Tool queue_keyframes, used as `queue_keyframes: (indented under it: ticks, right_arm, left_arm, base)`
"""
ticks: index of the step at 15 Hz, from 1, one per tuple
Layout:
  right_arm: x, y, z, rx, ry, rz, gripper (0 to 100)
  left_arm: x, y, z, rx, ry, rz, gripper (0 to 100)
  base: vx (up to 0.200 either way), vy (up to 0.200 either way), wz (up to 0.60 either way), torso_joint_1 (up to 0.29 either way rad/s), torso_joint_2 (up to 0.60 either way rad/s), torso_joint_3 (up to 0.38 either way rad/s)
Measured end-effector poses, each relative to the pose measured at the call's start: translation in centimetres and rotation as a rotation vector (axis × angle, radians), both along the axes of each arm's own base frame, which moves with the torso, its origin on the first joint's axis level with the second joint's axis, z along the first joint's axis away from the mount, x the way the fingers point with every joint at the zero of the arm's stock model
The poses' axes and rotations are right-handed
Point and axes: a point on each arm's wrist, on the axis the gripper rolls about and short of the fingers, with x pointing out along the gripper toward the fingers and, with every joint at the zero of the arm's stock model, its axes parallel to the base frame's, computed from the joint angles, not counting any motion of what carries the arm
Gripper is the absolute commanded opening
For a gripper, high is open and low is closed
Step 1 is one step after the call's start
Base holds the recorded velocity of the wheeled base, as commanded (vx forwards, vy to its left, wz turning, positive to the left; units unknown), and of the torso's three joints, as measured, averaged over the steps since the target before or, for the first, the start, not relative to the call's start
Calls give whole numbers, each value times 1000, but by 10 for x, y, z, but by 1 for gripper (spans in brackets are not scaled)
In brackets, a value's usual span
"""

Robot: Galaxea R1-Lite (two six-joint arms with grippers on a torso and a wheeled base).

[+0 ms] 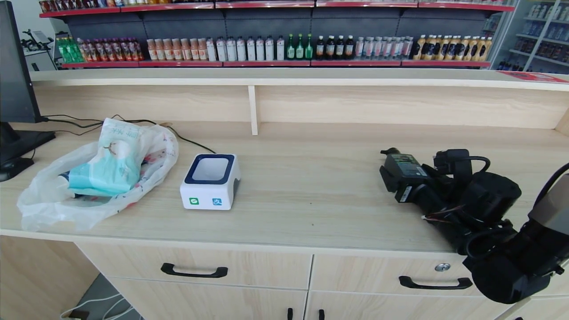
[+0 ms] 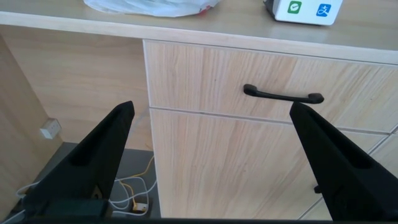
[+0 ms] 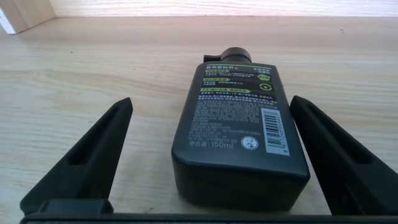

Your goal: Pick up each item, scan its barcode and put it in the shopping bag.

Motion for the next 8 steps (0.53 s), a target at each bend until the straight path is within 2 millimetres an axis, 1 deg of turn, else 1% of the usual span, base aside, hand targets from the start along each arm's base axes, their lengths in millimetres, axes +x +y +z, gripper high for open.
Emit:
queue_keyframes:
  ticks: [4, 6, 8]
  right_arm:
    - [2, -3, -2, -2, 7, -8, 100]
    - [3, -2, 3, 7, -2, -12, 100]
    - [-2, 1, 10, 15, 10, 1, 100]
  left_arm:
    - [0, 0, 0, 0, -3, 1, 100]
    - [0, 0, 0, 0, -3, 0, 100]
    - [0, 0, 0, 0, -2, 1, 100]
  base:
    - [0, 0, 0, 0, 0, 0]
    - [0, 0, 0, 0, 0, 0]
    - [0, 0, 0, 0, 0, 0]
